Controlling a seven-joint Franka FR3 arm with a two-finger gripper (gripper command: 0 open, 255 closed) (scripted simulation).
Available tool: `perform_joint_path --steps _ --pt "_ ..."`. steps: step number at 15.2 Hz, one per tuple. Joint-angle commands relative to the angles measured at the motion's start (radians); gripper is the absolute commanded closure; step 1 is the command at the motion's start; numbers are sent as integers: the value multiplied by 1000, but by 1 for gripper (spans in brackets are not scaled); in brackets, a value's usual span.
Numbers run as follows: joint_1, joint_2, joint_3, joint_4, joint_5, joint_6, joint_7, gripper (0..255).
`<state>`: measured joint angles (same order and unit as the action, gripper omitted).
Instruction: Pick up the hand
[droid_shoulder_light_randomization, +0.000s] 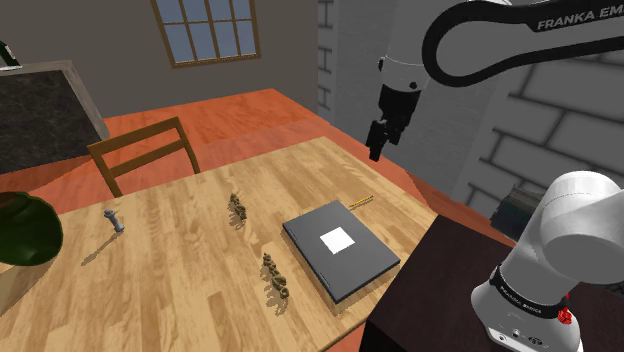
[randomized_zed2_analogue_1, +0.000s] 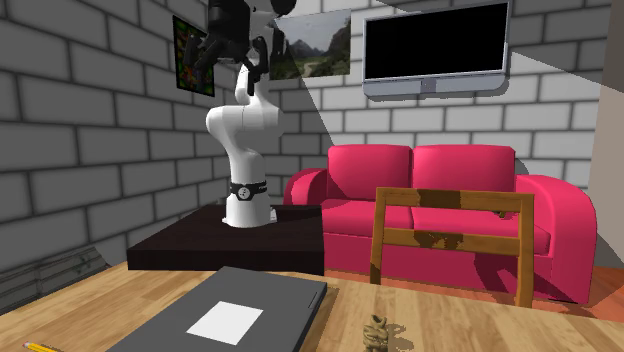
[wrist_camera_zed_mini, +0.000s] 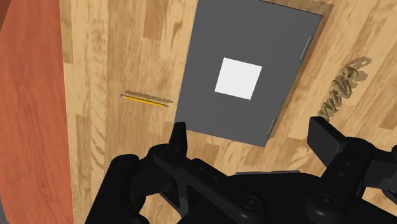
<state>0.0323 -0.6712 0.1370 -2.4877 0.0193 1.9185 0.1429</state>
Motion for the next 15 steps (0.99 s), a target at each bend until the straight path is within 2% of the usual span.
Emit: perform_joint_path --steps 1,9,15 --pt "6 53 28 -12 13 64 36 0" --pt "14 299 130 -17 27 307 174 0" --pt "7 527 201 40 -26 468 304 0"
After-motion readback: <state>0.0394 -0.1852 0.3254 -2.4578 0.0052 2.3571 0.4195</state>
